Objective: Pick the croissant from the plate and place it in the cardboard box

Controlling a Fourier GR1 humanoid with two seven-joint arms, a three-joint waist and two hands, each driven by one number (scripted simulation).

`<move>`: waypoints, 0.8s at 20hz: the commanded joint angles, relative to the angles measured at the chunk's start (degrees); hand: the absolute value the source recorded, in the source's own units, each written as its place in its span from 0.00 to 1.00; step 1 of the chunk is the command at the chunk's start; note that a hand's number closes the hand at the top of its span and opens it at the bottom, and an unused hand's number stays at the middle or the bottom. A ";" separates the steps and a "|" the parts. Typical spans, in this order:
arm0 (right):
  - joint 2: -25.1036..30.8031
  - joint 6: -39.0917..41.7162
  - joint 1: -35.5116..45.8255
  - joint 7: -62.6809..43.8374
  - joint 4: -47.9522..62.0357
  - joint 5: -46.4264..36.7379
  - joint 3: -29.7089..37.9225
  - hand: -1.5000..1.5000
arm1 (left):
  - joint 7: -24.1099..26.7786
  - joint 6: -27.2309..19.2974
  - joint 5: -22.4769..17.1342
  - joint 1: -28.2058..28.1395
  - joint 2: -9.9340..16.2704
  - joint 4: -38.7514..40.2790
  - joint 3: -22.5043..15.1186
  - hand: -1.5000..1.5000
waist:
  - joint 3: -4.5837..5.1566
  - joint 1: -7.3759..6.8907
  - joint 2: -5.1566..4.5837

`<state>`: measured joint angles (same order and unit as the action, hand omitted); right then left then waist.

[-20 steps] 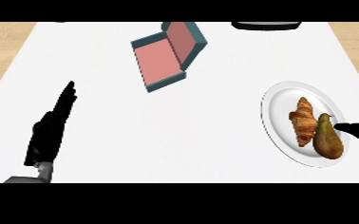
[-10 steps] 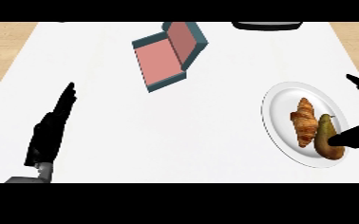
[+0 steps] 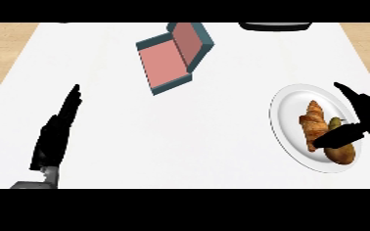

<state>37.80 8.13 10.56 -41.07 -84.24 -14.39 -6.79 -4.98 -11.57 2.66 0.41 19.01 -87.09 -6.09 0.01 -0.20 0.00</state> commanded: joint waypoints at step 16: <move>-8.67 6.36 -4.61 3.16 0.35 -11.35 8.46 0.00 | 0.37 5.72 4.28 -2.23 -3.82 -1.98 6.16 0.50 | -0.01 0.17 0.04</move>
<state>30.00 13.53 8.26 -39.54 -83.41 -24.10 -0.35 -4.66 -7.05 6.30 -0.08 15.29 -87.65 -1.35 0.01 -0.04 0.03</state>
